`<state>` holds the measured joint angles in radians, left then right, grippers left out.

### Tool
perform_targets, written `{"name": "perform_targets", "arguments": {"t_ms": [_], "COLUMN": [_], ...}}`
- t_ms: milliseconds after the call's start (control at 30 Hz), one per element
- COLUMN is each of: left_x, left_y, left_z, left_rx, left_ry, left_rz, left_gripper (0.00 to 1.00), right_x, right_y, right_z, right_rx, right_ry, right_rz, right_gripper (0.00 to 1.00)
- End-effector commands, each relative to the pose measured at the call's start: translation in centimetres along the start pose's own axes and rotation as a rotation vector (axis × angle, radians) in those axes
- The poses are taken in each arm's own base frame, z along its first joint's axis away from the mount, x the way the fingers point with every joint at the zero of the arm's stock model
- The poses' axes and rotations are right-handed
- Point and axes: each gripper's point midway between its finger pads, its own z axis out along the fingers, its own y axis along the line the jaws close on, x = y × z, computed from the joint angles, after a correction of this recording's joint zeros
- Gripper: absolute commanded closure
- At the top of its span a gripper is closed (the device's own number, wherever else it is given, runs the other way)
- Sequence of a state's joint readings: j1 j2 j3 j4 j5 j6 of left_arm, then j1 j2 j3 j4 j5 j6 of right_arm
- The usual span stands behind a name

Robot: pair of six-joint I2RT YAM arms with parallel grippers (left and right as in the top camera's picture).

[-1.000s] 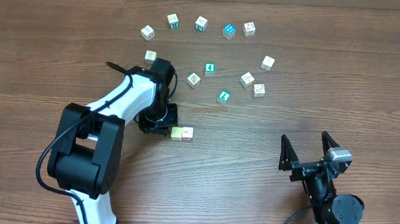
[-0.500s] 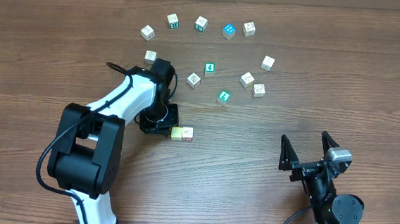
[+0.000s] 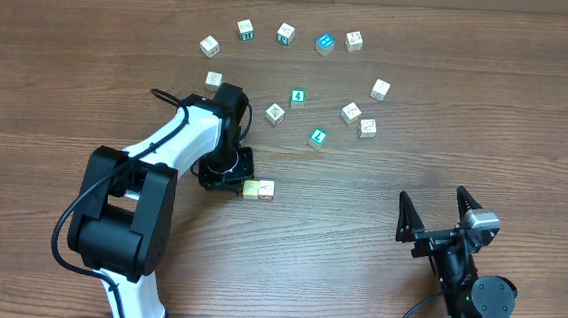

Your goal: Form a horizontal line

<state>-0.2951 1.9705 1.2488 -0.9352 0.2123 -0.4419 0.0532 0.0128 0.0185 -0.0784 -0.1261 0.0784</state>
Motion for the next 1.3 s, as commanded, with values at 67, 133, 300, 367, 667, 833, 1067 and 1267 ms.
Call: {"name": "perform_targets", "arguments": {"t_ms": [67, 133, 300, 367, 667, 833, 1067, 1267], "left_x": [0.9, 0.9, 0.9, 0.8, 0.2, -2.0, -7.5, -12.2], "left_y": [-0.1, -0.1, -0.2, -0.1, 1.1, 3.2, 5.5, 9.0], "left_z": [0.8, 0.8, 0.8, 0.8, 0.8, -0.2, -3.0, -6.6], "left_rx": [0.007, 0.008, 0.008, 0.007, -0.056, -0.114, -0.046, -0.008], "left_ry": [0.040, 0.039, 0.039, 0.037, 0.004, -0.068, -0.221, -0.371], "left_rz": [-0.010, -0.010, -0.010, -0.009, -0.013, -0.052, -0.144, -0.248], "left_gripper": [0.96, 0.96, 0.96, 0.96, 0.96, 0.96, 0.96, 0.95], "right_x": [0.2, 0.2, 0.2, 0.2, 0.2, 0.2, 0.2, 0.2], "right_y": [0.0, 0.0, 0.0, 0.0, 0.0, 0.0, 0.0, 0.0], "right_z": [0.0, 0.0, 0.0, 0.0, 0.0, 0.0, 0.0, 0.0], "right_rx": [-0.001, -0.001, -0.001, -0.001, -0.001, -0.001, -0.001, -0.001], "right_ry": [-0.004, -0.004, -0.004, -0.004, -0.004, -0.004, -0.004, -0.004], "right_rz": [0.002, 0.002, 0.002, 0.002, 0.002, 0.002, 0.002, 0.002], "right_gripper": [0.00, 0.00, 0.00, 0.00, 0.00, 0.00, 0.00, 0.00]}}
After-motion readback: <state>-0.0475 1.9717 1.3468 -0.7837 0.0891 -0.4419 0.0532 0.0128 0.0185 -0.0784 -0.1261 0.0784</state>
